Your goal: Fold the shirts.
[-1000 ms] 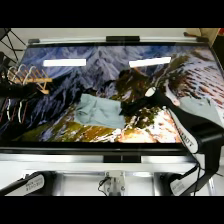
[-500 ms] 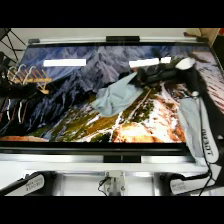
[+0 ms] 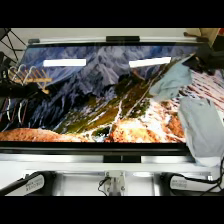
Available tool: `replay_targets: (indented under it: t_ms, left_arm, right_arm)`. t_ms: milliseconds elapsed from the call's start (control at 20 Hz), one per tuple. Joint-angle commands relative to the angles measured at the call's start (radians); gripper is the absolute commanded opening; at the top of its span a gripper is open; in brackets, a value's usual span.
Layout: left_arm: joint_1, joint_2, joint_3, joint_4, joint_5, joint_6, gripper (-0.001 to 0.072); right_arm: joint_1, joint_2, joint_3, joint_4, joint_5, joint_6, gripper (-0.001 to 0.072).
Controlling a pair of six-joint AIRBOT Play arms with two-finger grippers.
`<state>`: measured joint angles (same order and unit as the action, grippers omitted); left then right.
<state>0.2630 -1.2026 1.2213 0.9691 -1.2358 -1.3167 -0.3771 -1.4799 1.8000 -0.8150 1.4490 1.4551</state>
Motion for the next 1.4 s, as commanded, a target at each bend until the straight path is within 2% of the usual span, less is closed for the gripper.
replay_targets:
  t_ms: [0,150,350,450,550,650,900,1100,1350]
  left_arm:
    - [0.0,0.0,0.0,-0.005,0.0,0.0,0.0028]
    - [0.0,0.0,0.0,-0.005,0.0,0.0,0.0028]
    - [0.0,0.0,0.0,-0.005,0.0,0.0,0.0028]
    - [0.0,0.001,0.0,-0.005,0.0,0.0,0.0028]
    - [0.0,0.0,0.0,-0.005,0.001,0.0,0.0028]
    - [0.0,0.0,0.0,-0.005,0.001,0.0,0.0028]
    - [0.0,0.0,0.0,-0.005,0.006,0.0,0.0028]
    - [0.0,0.0,0.0,-0.005,0.005,0.0,0.0028]
    - [0.0,-0.002,0.0,-0.005,0.005,0.0,0.0028]
  right_arm:
    - [-0.098,0.006,0.014,-0.167,-0.024,0.01,0.007]
    - [-0.106,0.006,0.014,-0.252,-0.093,0.009,0.007]
    - [-0.106,0.008,0.018,-0.244,-0.193,0.012,0.007]
    - [-0.106,0.008,0.056,-0.341,-0.156,0.013,0.0071]
    - [-0.113,0.016,0.096,-0.483,-0.1,0.057,0.0071]
    - [-0.145,0.035,0.114,-0.518,-0.047,0.068,0.007]
    - [-0.195,0.05,0.113,-0.458,-0.07,0.068,0.0071]
    - [-0.17,-0.019,0.113,-0.21,-0.283,0.072,0.0071]
    - [-0.103,-0.102,0.113,-0.158,-0.58,0.074,0.007]
